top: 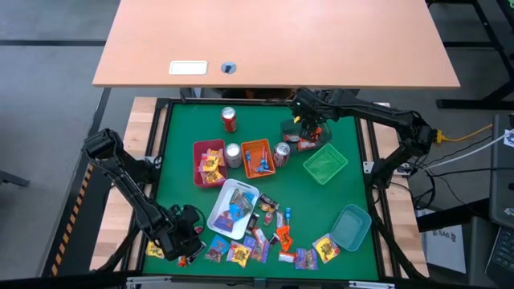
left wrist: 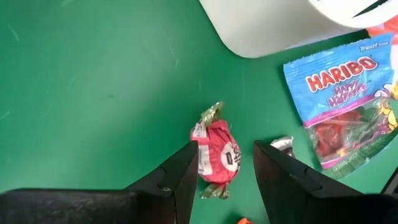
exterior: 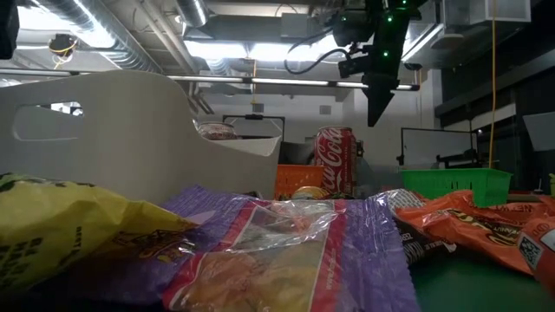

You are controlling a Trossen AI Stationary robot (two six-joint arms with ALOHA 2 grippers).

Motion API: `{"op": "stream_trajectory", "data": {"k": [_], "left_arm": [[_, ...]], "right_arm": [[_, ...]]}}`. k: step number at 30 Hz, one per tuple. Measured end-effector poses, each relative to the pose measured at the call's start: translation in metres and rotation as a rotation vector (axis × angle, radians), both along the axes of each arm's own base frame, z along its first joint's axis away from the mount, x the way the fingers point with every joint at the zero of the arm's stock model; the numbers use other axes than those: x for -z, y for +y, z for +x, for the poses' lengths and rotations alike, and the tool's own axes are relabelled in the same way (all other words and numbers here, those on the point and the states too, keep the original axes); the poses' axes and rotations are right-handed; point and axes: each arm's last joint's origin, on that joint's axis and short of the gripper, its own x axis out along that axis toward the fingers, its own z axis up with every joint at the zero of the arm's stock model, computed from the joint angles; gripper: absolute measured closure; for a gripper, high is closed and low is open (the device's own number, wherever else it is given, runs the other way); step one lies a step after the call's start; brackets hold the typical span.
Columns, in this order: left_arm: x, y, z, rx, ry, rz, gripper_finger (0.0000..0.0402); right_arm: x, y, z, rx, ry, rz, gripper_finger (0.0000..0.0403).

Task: Sort candy
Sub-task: Put the red chocolate into the green bin

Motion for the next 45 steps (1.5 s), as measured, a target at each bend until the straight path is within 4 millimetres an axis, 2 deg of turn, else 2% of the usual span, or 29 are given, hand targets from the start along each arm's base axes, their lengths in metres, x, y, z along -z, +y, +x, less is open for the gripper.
{"op": "stream_trajectory", "data": {"k": [5, 14, 21, 28, 32, 37, 45], "left_arm": [[0.003, -0.001, 0.000, 0.001, 0.004, 0.005, 0.0257], [0.026, -0.010, 0.005, 0.010, 0.045, 0.032, 0.0257], [0.028, -0.010, 0.005, 0.011, 0.052, 0.037, 0.0258], [0.029, -0.010, 0.005, 0.010, 0.057, 0.040, 0.0291], [0.029, -0.010, 0.005, 0.009, 0.057, 0.039, 0.0307], [0.029, -0.010, 0.005, -0.014, 0.057, 0.028, 0.0310], [0.020, -0.009, 0.004, -0.012, 0.041, -0.012, 0.0311]], "right_arm": [[0.000, 0.000, 0.000, 0.000, 0.000, 0.000, 0.0220], [0.000, 0.000, 0.000, -0.001, 0.000, 0.001, 0.0220], [0.000, 0.000, 0.000, -0.001, 0.000, 0.000, 0.0220], [-0.002, 0.002, -0.001, -0.016, -0.015, 0.027, 0.0220], [-0.014, 0.008, -0.009, -0.046, -0.074, 0.072, 0.0220], [-0.033, 0.030, -0.018, -0.085, -0.168, 0.125, 0.0220], [-0.053, 0.089, -0.017, -0.244, -0.263, 0.143, 0.0220]]}}
